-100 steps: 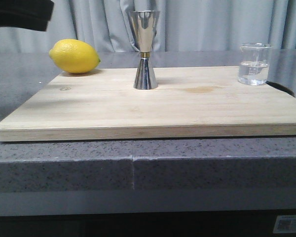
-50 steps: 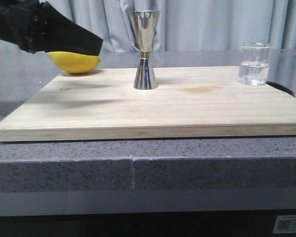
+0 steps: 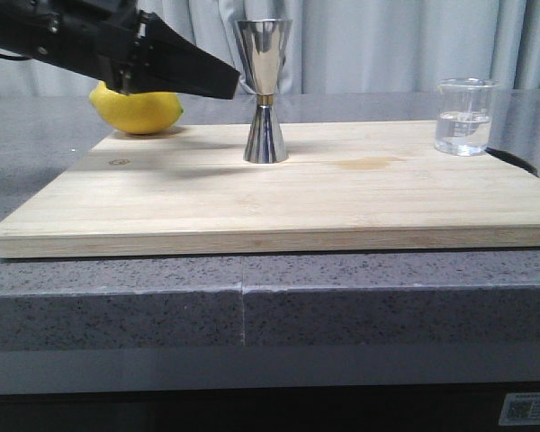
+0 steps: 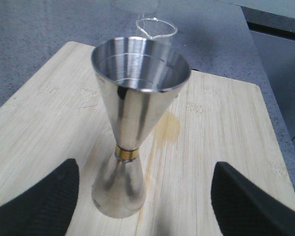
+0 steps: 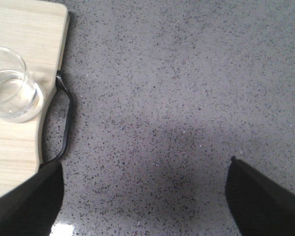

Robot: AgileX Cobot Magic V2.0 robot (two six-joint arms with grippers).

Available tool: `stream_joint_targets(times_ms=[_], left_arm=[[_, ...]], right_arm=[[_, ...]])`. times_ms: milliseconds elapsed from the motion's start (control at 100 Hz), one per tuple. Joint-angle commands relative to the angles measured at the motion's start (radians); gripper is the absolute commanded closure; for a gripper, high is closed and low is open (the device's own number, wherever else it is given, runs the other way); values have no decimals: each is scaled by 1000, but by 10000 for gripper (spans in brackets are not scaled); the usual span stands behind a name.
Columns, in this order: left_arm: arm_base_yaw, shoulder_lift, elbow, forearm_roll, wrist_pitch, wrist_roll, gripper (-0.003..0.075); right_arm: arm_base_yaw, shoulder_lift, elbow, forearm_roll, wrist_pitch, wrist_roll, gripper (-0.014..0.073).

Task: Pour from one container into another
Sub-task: 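Move the left gripper down around the steel jigger's waist and close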

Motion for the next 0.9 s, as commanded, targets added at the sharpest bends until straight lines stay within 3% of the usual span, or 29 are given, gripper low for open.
stream_joint_targets(times_ms=[0, 890], left_arm=[[-23, -36, -41, -67, 68, -12, 212], [-95, 61, -159, -76, 0, -38, 234]], right_arm=[[-8, -22, -30, -6, -53, -10, -12], [-8, 1, -30, 3, -97, -10, -12]])
